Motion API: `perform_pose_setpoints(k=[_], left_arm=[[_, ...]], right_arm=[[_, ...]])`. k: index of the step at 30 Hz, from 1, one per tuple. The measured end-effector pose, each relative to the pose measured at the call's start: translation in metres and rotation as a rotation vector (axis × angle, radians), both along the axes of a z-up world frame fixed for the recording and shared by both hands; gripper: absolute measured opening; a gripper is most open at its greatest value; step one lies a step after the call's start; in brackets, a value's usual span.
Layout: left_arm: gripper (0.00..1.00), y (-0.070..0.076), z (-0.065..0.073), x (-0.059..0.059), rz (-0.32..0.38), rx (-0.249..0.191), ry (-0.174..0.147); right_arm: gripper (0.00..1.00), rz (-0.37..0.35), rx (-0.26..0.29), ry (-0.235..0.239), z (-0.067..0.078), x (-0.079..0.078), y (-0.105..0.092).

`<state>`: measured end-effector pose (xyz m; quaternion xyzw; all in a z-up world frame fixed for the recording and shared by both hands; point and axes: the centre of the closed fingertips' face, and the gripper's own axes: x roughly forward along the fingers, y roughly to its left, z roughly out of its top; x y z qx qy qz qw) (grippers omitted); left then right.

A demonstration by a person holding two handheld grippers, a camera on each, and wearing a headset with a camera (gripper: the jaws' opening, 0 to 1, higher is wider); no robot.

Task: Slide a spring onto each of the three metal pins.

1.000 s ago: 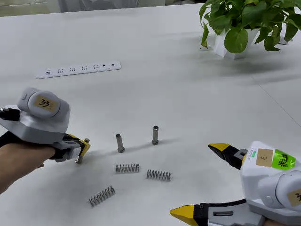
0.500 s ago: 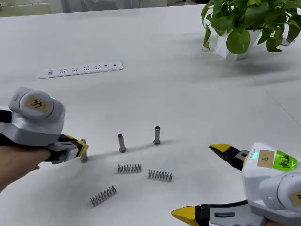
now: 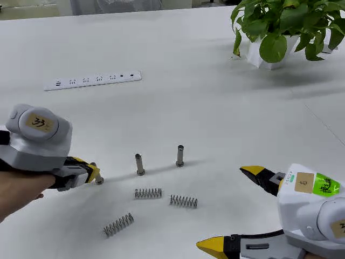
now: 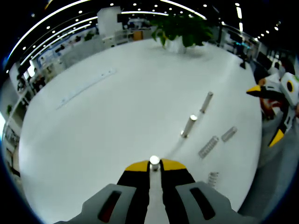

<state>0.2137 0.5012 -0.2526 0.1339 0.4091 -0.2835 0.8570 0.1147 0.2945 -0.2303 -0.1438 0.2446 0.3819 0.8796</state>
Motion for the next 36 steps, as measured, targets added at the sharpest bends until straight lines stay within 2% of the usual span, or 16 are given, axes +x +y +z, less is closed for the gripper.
perform_pose_setpoints(k=[8,23,29,36], left_arm=[[0.08,-0.0017,0.0009,0.0008,0.002,-0.014,-0.007],[0.08,-0.0051,0.001,0.0021,-0.02,-0.003,-0.027],[0.08,-0.0051,-0.0026,0.0005,-0.028,0.005,-0.035],[0.07,-0.0025,-0.0072,-0.0022,-0.024,0.01,-0.028]], right_arm=[[0.94,0.001,-0.001,0.001,-0.0001,-0.0006,0.0005],[0.94,0.003,-0.002,0.004,-0.0006,0.0001,0.0002],[0.94,0.003,-0.002,0.002,-0.0005,0.0005,0.0],[0.94,0.003,-0.002,0.005,-0.0003,0.0001,0.0003]])
